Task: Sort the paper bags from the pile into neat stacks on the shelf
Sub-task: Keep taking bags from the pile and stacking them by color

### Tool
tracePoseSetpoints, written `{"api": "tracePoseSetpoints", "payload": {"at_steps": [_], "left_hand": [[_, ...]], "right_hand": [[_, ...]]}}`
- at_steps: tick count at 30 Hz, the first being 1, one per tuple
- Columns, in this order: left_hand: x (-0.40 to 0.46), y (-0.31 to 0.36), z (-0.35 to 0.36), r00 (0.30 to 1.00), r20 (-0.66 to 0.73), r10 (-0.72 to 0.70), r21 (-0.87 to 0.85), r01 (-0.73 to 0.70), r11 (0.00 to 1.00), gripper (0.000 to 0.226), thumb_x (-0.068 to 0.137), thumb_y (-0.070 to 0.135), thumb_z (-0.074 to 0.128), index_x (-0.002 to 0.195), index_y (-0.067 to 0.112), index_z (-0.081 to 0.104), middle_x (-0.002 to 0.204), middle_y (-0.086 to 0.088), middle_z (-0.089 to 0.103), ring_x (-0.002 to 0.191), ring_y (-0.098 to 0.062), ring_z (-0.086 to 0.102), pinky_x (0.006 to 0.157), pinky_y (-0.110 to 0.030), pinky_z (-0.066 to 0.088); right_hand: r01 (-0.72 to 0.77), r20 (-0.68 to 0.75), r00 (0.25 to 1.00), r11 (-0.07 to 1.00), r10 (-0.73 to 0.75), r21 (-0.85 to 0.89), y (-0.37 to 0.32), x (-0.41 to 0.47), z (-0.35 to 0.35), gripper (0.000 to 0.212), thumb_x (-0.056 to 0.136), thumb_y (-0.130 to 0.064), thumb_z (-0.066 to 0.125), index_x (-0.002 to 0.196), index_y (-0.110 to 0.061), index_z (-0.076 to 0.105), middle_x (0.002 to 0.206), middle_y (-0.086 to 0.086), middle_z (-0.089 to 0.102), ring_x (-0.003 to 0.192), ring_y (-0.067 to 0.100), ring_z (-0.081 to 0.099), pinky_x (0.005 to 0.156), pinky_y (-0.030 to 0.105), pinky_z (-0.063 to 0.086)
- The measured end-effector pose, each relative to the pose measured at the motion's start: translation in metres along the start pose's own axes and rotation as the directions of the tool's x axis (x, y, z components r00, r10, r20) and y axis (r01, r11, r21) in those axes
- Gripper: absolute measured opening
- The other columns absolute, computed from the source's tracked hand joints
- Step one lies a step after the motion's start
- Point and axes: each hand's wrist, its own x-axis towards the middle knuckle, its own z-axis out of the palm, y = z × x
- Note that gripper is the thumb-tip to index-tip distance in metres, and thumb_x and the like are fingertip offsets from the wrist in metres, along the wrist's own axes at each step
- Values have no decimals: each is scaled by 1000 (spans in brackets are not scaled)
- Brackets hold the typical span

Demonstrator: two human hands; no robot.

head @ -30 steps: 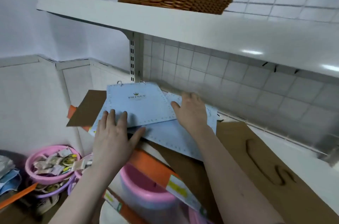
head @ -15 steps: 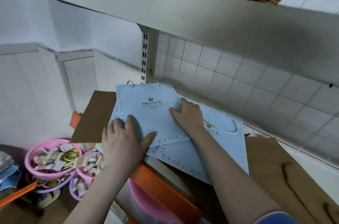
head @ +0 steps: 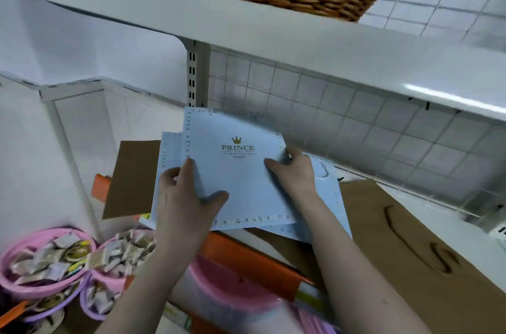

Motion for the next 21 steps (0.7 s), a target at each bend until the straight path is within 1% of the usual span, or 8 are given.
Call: {"api": "tracePoseSetpoints", "payload": {"at_steps": [4, 8, 12, 14, 15, 17, 19, 21], "left_hand": [[-7, 5, -8, 997, 72, 37, -52, -33, 998, 79, 75, 32, 75, 141, 15, 33, 127, -12, 39, 111, -31, 44, 79, -30, 33], [-15, 4, -10, 979, 192, 63, -79, -49, 996, 68, 74, 36, 73, 130, 13, 40, 116, -11, 44, 105, -34, 48, 75, -33, 36], [-30, 2, -10, 957, 273, 103, -122, -72, 990, 66, 76, 35, 72, 131, 16, 41, 114, -10, 46, 108, -36, 49, 76, -35, 37], [-41, 2, -11, 954, 280, 112, -139, -75, 987, 71, 76, 35, 73, 136, 17, 38, 122, -13, 46, 112, -36, 47, 82, -39, 40], [-47, 3, -11, 954, 272, 123, -157, -82, 984, 73, 76, 35, 73, 137, 18, 39, 125, -14, 46, 114, -36, 46, 85, -40, 40], [-58, 7, -11, 954, 261, 148, -214, -92, 972, 73, 75, 33, 74, 137, 18, 40, 127, -15, 47, 116, -33, 44, 84, -37, 38], [-69, 16, -11, 953, 256, 163, -253, -97, 963, 74, 76, 31, 74, 139, 19, 39, 130, -14, 46, 117, -30, 42, 81, -31, 32], [-82, 32, -13, 955, 226, 190, -287, -122, 950, 73, 76, 27, 74, 139, 19, 39, 131, -13, 46, 117, -28, 41, 82, -28, 30]], "right_hand": [[-27, -106, 994, 999, 29, 24, 8, -40, -22, 32, 76, -32, 68, 96, -10, 59, 103, 12, 61, 83, 26, 60, 72, 34, 50], [-98, -180, 979, 995, 99, 16, 17, -88, -46, 43, 84, -25, 66, 120, -3, 54, 107, 9, 51, 104, 27, 51, 74, 25, 35], [-124, -225, 967, 992, 121, 4, 32, -134, -56, 57, 82, -28, 67, 134, -14, 50, 124, 10, 54, 114, 25, 52, 95, 31, 41], [-152, -238, 960, 988, 149, 7, 40, -156, -58, 51, 80, -30, 67, 127, -15, 55, 117, 8, 57, 103, 23, 55, 88, 31, 44], [-162, -243, 957, 987, 158, 5, 43, -165, -60, 42, 79, -31, 67, 117, -15, 57, 110, 7, 58, 94, 22, 55, 80, 30, 43], [-177, -247, 955, 984, 167, -17, 47, -183, -66, 27, 80, -32, 65, 97, -19, 49, 97, 6, 55, 81, 20, 46, 70, 28, 34], [-170, -233, 959, 985, 160, -27, 50, -199, -78, 29, 82, -33, 63, 106, -24, 49, 99, 6, 55, 85, 22, 48, 71, 28, 33], [-158, -232, 962, 987, 146, -33, 53, -214, -92, 46, 84, -33, 63, 126, -24, 46, 109, 5, 57, 100, 24, 53, 76, 30, 37]]}}
